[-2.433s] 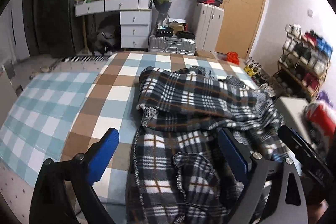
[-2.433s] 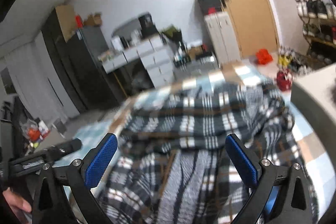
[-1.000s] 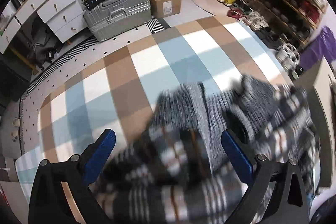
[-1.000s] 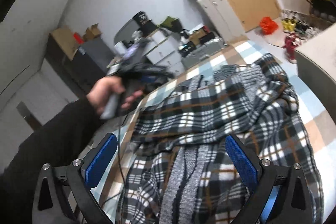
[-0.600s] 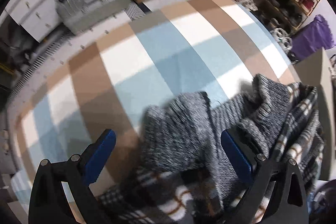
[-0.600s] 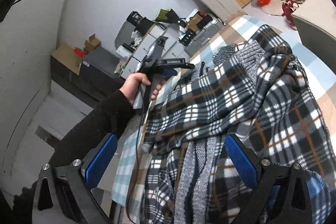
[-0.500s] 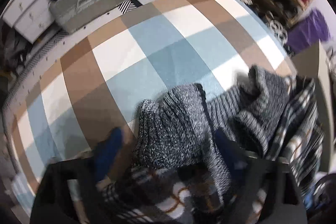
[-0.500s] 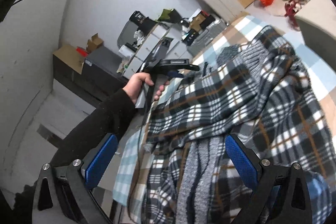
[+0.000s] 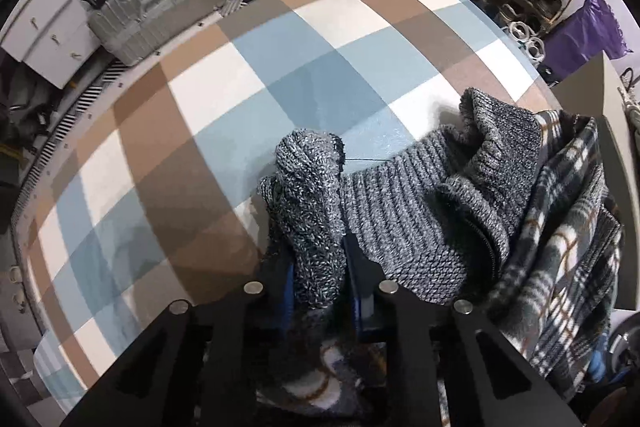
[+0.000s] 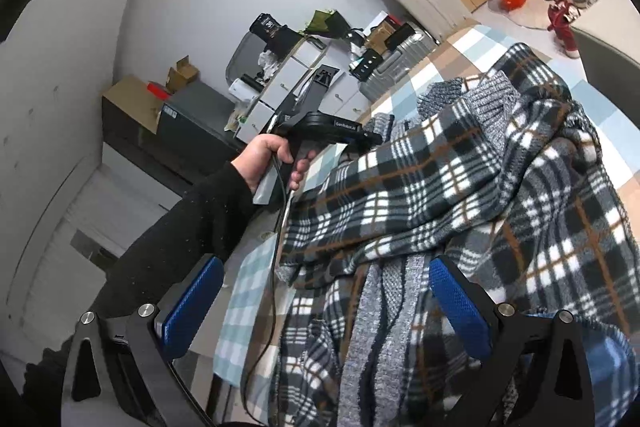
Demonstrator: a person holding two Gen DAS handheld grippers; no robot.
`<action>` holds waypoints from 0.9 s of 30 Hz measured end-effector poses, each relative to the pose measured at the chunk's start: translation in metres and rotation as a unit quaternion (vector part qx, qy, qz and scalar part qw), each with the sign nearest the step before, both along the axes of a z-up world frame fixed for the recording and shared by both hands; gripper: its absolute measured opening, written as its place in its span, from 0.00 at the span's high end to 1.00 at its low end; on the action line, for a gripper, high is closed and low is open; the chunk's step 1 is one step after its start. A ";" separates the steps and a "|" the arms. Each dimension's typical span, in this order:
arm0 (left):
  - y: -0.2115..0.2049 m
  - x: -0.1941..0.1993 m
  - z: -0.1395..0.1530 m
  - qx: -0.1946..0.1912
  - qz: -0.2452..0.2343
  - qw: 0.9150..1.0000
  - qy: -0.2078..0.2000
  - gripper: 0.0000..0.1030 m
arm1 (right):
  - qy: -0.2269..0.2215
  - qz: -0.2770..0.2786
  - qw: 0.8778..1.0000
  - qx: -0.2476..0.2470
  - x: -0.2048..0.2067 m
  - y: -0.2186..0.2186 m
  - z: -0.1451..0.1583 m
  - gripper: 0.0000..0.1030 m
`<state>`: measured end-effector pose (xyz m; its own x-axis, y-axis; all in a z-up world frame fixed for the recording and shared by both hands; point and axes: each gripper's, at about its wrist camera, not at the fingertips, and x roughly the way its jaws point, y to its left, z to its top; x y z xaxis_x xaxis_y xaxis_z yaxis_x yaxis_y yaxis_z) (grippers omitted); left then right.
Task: Fold large clothes
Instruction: 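Grasp the grey knit sleeve cuff with the left gripper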
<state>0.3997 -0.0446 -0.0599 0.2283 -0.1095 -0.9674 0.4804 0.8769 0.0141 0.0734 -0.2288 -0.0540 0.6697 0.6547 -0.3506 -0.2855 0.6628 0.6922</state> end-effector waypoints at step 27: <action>0.039 -0.064 0.063 -0.084 -0.055 0.986 -0.135 0.87 | 0.096 0.153 0.863 -0.471 0.337 0.034 0.022 0.01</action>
<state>0.3357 -0.0054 0.0028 0.4528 -0.3020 -0.8389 0.5714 0.8205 0.0130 0.4103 -0.1950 -0.0319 0.3856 0.1535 -0.9098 -0.4871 0.8713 -0.0594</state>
